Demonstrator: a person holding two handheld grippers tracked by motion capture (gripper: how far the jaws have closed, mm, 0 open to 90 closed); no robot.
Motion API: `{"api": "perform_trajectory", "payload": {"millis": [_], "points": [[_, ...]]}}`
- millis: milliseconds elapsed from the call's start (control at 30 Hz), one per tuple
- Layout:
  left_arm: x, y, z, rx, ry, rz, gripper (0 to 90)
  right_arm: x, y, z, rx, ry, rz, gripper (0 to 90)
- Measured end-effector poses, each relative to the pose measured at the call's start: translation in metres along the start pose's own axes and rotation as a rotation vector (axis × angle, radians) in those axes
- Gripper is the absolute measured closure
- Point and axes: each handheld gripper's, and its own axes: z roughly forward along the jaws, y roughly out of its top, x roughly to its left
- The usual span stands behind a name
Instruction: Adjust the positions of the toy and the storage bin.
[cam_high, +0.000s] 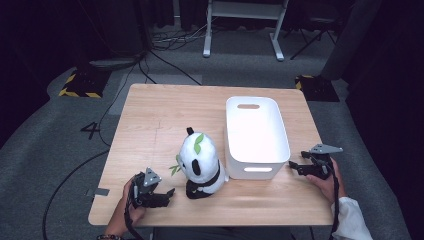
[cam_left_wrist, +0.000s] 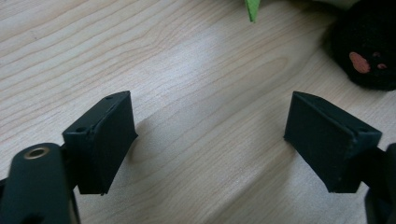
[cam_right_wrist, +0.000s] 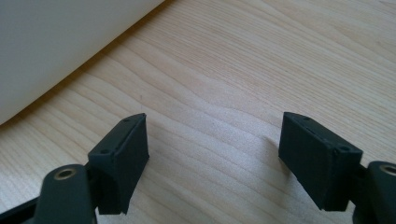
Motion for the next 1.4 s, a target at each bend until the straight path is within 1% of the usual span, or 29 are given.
{"api": "perform_trajectory", "payload": {"millis": [67, 100, 167, 233, 300, 333, 367, 433, 500, 533, 633, 667, 700, 767, 867, 1033, 1133, 1333, 1400], "points": [[0.0, 0.0, 0.0, 0.0, -0.002, 0.003, 15.1, 0.0, 0.0, 0.0, 0.0, 0.001, 0.0, 24.2], [-0.001, 0.0, 0.0, -0.001, -0.004, 0.012, 15.4, 0.0, 0.0, 0.0, 0.001, 0.002, -0.002, 24.2], [0.0, 0.0, 0.0, 0.0, -0.004, 0.004, 15.4, 0.0, 0.0, -0.001, -0.001, 0.004, -0.005, 24.6], [0.0, 0.0, 0.0, 0.0, -0.005, 0.006, 15.2, 0.0, -0.001, -0.002, -0.003, 0.005, -0.008, 25.6], [-0.001, 0.0, 0.0, 0.001, -0.005, 0.005, 14.8, -0.001, 0.0, -0.004, -0.018, 0.004, -0.005, 26.6], [-0.001, 0.0, 0.0, 0.001, -0.005, 0.006, 14.8, 0.0, 0.001, -0.007, -0.022, 0.004, -0.011, 26.5], [-0.001, 0.0, 0.0, 0.002, -0.003, 0.008, 14.7, 0.002, 0.003, -0.01, -0.029, 0.008, -0.024, 26.5], [-0.002, 0.0, 0.0, 0.001, -0.009, 0.011, 14.8, 0.008, 0.008, -0.021, -0.074, 0.006, -0.047, 26.9], [-0.003, 0.001, 0.001, 0.005, -0.01, 0.014, 14.8, 0.016, 0.014, -0.034, -0.126, 0.029, -0.065, 27.1], [-0.004, 0.002, 0.001, 0.007, -0.009, 0.018, 14.8, 0.02, 0.016, -0.038, -0.139, 0.037, -0.07, 27.1], [-0.009, 0.003, 0.002, 0.01, -0.024, 0.032, 15.0, 0.03, 0.024, -0.052, -0.182, 0.075, -0.104, 26.9], [-0.009, 0.003, 0.002, 0.01, -0.024, 0.032, 15.0, 0.033, 0.026, -0.055, -0.19, 0.079, -0.115, 26.9], [-0.012, 0.004, 0.003, 0.01, -0.024, 0.03, 14.9, 0.036, 0.029, -0.059, -0.201, 0.089, -0.124, 26.9], [-0.014, 0.004, 0.003, 0.01, -0.029, 0.032, 15.0, 0.039, 0.032, -0.062, -0.21, 0.106, -0.129, 26.9], [-0.014, 0.004, 0.003, 0.011, -0.032, 0.035, 14.6, 0.044, 0.036, -0.065, -0.217, 0.124, -0.148, 26.9], [-0.015, 0.004, 0.004, 0.005, -0.028, 0.032, 14.3, 0.05, 0.041, -0.071, -0.233, 0.134, -0.165, 26.7], [-0.016, 0.004, 0.004, 0.003, -0.027, 0.03, 14.2, 0.054, 0.044, -0.075, -0.258, 0.138, -0.175, 26.5], [-0.016, 0.004, 0.004, 0.003, -0.028, 0.031, 14.1, 0.063, 0.052, -0.082, -0.285, 0.16, -0.202, 26.3], [-0.016, 0.004, 0.004, 0.003, -0.028, 0.031, 14.1, 0.066, 0.053, -0.085, -0.285, 0.162, -0.209, 26.3]]}}
